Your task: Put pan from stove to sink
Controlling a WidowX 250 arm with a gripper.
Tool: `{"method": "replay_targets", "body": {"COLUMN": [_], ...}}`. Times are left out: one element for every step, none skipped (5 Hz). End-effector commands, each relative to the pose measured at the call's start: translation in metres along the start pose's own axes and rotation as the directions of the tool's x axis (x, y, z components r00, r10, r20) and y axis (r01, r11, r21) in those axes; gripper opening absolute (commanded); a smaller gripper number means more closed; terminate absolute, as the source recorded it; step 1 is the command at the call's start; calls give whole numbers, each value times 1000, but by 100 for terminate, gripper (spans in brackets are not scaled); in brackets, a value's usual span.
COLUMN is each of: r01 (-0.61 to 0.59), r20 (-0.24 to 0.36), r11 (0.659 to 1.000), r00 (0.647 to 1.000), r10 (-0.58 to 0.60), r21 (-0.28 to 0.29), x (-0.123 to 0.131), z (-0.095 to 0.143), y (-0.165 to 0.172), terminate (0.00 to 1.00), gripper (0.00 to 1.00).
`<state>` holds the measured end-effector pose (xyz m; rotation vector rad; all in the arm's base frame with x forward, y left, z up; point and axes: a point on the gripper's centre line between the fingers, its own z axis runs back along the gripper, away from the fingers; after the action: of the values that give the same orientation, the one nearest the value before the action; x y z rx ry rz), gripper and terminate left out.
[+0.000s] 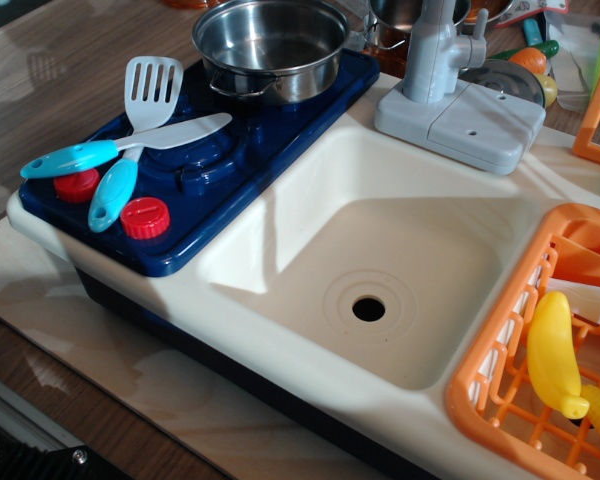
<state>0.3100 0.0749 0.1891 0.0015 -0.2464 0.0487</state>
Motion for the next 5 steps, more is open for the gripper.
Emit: {"method": "replay_targets", "body": {"r01": [0, 35, 78, 77, 75], "r20": [0, 11, 37, 40, 53], "r11": [1000, 999, 996, 995, 995], "r00": [1000, 999, 996, 996, 996], "r10": [0, -35, -76, -74, -71], "r21": [0, -33, -46, -62, -69], "x": [0, -3, -6, -4, -5], "z": [0, 1, -2, -8, -14], "y": [0, -11, -22, -26, -30], "terminate": [0, 0, 0, 0, 0], "gripper": [100, 100, 100, 100, 100]}}
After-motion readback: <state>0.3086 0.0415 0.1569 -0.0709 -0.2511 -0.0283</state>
